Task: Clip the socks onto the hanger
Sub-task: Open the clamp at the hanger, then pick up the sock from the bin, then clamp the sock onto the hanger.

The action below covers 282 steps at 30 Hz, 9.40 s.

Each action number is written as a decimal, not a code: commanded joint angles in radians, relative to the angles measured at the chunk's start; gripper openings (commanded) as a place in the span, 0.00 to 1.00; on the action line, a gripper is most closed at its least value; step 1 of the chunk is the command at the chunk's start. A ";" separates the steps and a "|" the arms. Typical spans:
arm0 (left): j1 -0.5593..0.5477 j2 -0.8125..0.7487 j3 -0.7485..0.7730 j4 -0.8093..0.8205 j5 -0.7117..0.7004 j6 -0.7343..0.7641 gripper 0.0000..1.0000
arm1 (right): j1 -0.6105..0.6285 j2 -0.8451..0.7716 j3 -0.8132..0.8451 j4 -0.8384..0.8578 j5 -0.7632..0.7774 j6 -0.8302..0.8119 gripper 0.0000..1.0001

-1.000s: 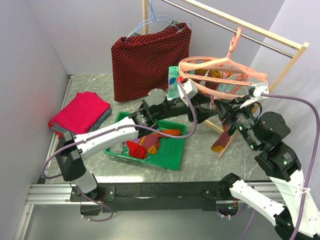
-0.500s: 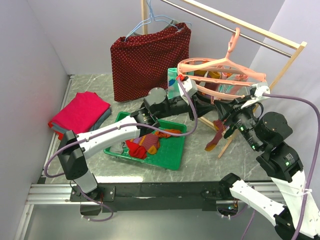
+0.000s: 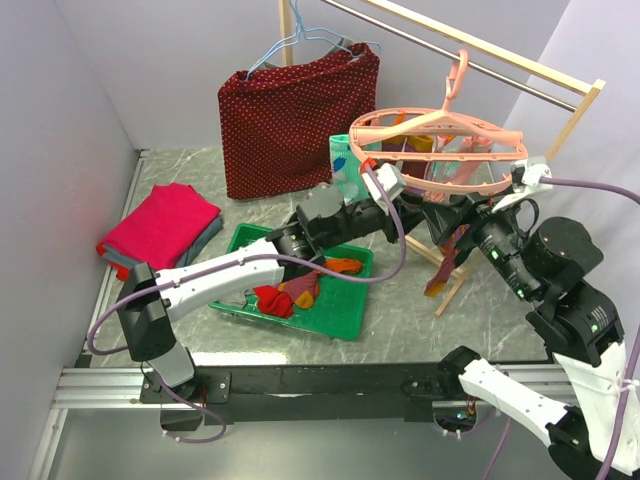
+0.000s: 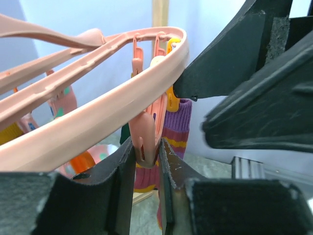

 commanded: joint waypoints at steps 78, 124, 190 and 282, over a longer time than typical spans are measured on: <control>0.468 -0.251 -0.489 -0.958 -0.651 -0.887 0.87 | -0.001 0.012 -0.136 0.153 0.098 -0.025 0.11; 0.422 -0.074 -0.368 -1.078 -0.800 -0.962 0.01 | -0.001 -0.014 -0.153 0.173 0.110 -0.028 0.11; 0.149 -0.036 0.209 -0.506 0.481 0.074 0.01 | -0.001 -0.026 -0.165 0.261 -0.042 -0.073 0.11; 0.210 -0.280 -0.170 -0.222 0.074 -0.153 0.95 | -0.003 -0.042 -0.117 0.163 -0.208 -0.122 0.68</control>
